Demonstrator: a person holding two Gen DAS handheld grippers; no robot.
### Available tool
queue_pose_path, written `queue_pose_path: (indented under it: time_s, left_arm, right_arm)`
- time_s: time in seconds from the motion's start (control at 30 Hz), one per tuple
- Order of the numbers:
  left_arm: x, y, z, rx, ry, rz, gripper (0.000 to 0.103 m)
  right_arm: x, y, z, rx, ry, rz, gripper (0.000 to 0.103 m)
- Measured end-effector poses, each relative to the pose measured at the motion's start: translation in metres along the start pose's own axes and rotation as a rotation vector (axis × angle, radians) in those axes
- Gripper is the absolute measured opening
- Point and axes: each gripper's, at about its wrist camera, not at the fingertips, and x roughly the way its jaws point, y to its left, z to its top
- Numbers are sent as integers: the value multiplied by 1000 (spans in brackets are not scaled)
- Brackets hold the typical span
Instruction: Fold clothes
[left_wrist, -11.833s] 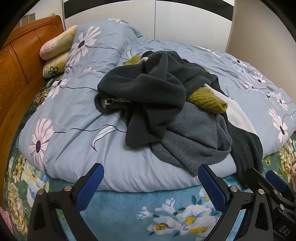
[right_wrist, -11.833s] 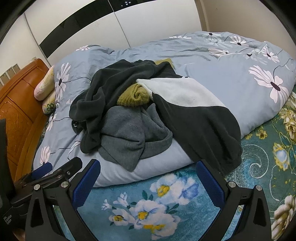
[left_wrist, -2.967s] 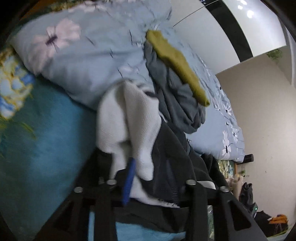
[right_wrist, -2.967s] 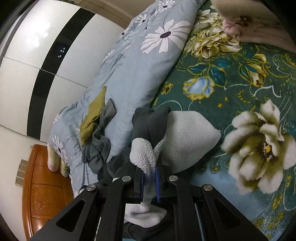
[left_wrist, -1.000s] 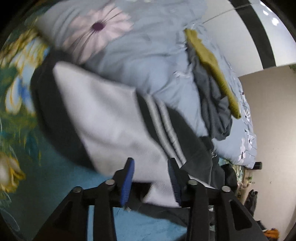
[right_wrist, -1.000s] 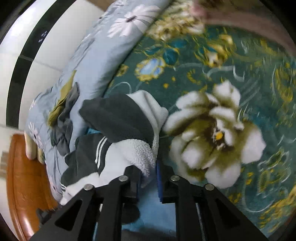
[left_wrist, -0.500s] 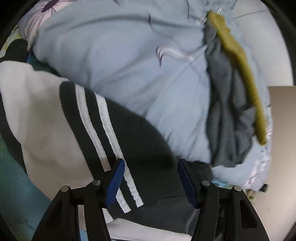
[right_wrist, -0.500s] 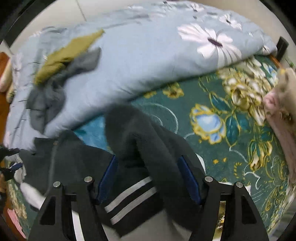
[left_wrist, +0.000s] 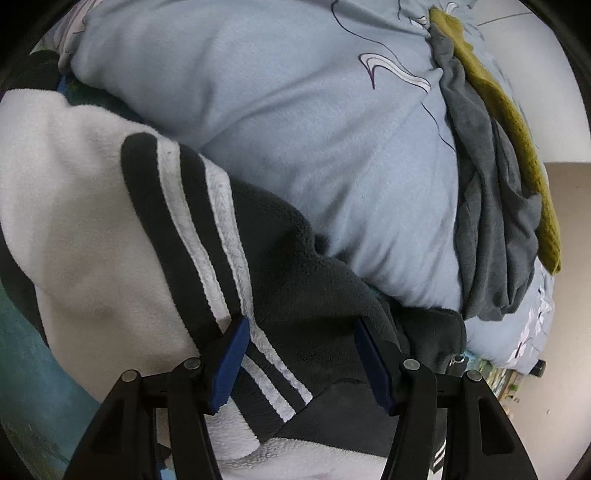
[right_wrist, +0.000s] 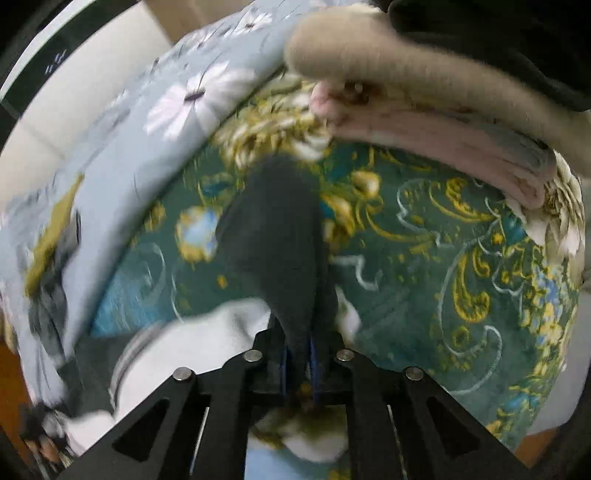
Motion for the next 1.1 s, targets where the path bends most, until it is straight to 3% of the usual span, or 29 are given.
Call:
queue_pose_path:
  time_s: [0.03, 0.1, 0.17, 0.23, 0.3, 0.37, 0.4, 0.47, 0.6, 0.73, 0.77, 0.87, 1.0, 1.07, 1.1]
  left_arm:
    - [-1, 3, -1, -1, -2, -9, 63]
    - [-4, 10, -4, -15, -8, -32, 61]
    - [-7, 17, -8, -28, -18, -51, 60]
    - [-13, 23, -14, -31, -36, -69, 59]
    - [-25, 21, -18, 22, -65, -75, 58]
    - [-40, 18, -21, 91, -97, -78, 58]
    - [-47, 16, -22, 126, -113, -79, 58]
    - [-62, 12, -25, 196, -145, -82, 58]
    - [-79, -21, -20, 609, -231, 117, 67]
    - [-51, -29, -20, 1005, -207, 408, 67]
    - [-42, -30, -18, 1061, -213, 471, 67]
    - [-33, -12, -2, 1041, -197, 527, 67]
    - [-24, 18, 15, 910, -70, 435, 67]
    - [-22, 25, 15, 904, -77, 427, 67]
    - [-21, 29, 15, 901, -81, 422, 64]
  right_arm:
    - [-5, 0, -2, -11, -19, -29, 40]
    - [-30, 7, -3, -41, -129, -114, 44]
    - [-47, 26, -3, -87, -215, -138, 44]
    - [-44, 61, 1, -205, -181, -1, 44]
    - [-20, 113, 0, -341, -34, 271, 45]
    - [2, 156, -5, -441, 92, 432, 52]
    - [11, 173, -8, -486, 131, 467, 59]
    - [33, 203, -11, -570, 193, 463, 62]
    - [67, 229, -11, -643, 270, 423, 63]
    - [95, 230, -14, -639, 306, 380, 64]
    - [98, 230, -17, -641, 310, 376, 64]
    - [102, 233, -28, -679, 323, 345, 64]
    - [100, 236, -45, -745, 331, 299, 64]
    - [95, 238, -53, -777, 330, 281, 54]
    - [94, 237, -56, -777, 339, 280, 37]
